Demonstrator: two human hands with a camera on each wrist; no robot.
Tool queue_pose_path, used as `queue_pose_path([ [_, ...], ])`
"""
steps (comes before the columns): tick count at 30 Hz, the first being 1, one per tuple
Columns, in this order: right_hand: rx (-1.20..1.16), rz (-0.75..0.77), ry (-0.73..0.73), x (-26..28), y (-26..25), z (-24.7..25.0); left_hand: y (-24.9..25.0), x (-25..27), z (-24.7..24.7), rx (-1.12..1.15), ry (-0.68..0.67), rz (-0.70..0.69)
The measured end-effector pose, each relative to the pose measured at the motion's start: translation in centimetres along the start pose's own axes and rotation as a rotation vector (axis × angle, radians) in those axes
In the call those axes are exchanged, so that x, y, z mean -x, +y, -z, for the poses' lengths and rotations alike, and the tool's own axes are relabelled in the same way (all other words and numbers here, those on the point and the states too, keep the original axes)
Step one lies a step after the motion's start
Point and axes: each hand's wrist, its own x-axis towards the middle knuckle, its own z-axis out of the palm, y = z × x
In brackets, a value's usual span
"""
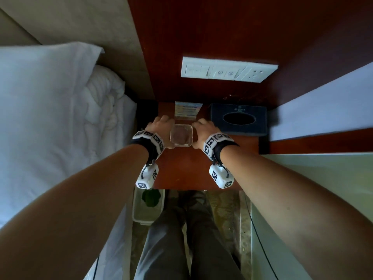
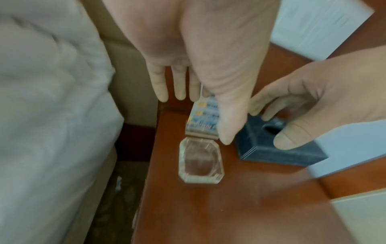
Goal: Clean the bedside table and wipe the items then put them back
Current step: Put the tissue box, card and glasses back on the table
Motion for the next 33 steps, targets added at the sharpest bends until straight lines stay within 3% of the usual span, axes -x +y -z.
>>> queue_pose_path([
  [5,-0.009,-0.022,0.025,6.8,-1.8,4.6,1.7,6.9,5.6,-0.001,0.051,-0.048],
  [14,0.099,0.088,0.134,17.7,-5.1,11.0,4.1,18.5,13.5,0.003,0.179,-0.045],
  [24,0.243,0.333,0.266,28.5,-9.1,12.8,5.6,31.9,14.2,0.07,0.346,0.12],
  [33,0.357,0.497,0.3,35.7,-18.2,10.3,2.2,44.9,12.0,0.174,0.493,0.314],
])
